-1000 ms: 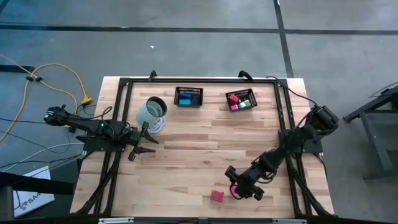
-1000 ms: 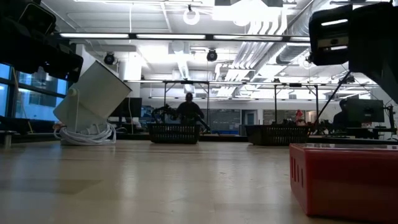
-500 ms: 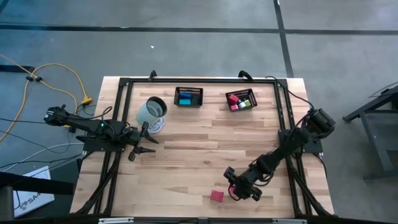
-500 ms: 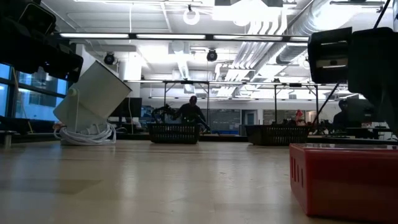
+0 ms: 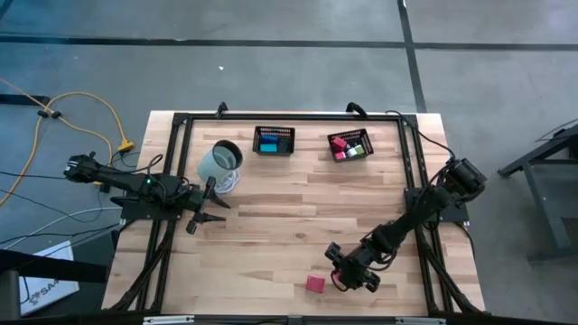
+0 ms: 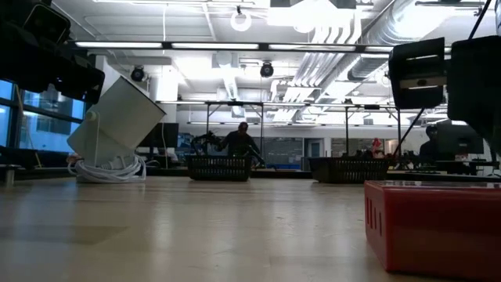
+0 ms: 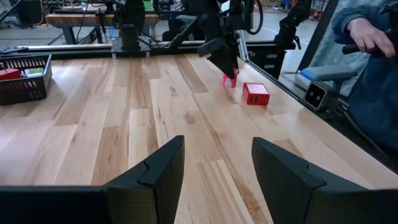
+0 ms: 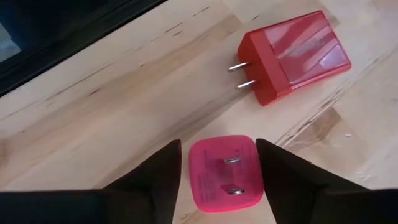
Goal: Pick & Place Office items
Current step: Put the pink charger adapter into the right black bin
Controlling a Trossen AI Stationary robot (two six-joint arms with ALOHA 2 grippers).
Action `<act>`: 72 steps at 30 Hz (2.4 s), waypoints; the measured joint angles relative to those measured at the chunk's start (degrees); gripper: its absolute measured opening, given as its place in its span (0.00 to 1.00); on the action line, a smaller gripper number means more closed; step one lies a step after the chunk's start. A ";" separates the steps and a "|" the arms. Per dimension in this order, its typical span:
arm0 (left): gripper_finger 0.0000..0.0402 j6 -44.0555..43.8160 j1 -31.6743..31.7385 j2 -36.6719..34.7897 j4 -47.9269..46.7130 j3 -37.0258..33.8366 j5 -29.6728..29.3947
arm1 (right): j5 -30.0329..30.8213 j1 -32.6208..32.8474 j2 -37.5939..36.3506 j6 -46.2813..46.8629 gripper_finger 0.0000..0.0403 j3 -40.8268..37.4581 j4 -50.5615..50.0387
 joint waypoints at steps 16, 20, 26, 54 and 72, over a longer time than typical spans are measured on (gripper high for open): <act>0.45 0.00 0.01 0.00 0.01 0.00 0.01 | -0.53 0.00 -0.02 0.19 0.40 0.00 0.04; 0.45 0.00 0.01 0.00 0.01 0.01 -0.01 | -0.53 0.00 -0.02 0.19 0.38 0.00 0.05; 0.45 0.00 0.01 0.01 0.01 0.00 -0.01 | -0.30 0.00 -0.02 0.18 0.38 0.00 0.10; 0.45 0.00 0.00 0.02 0.02 0.01 0.01 | 4.07 -17.91 -12.41 6.25 0.37 0.01 -4.63; 0.45 0.00 0.00 0.00 0.01 0.01 0.00 | 5.43 -39.18 -13.93 6.23 0.37 0.04 -6.41</act>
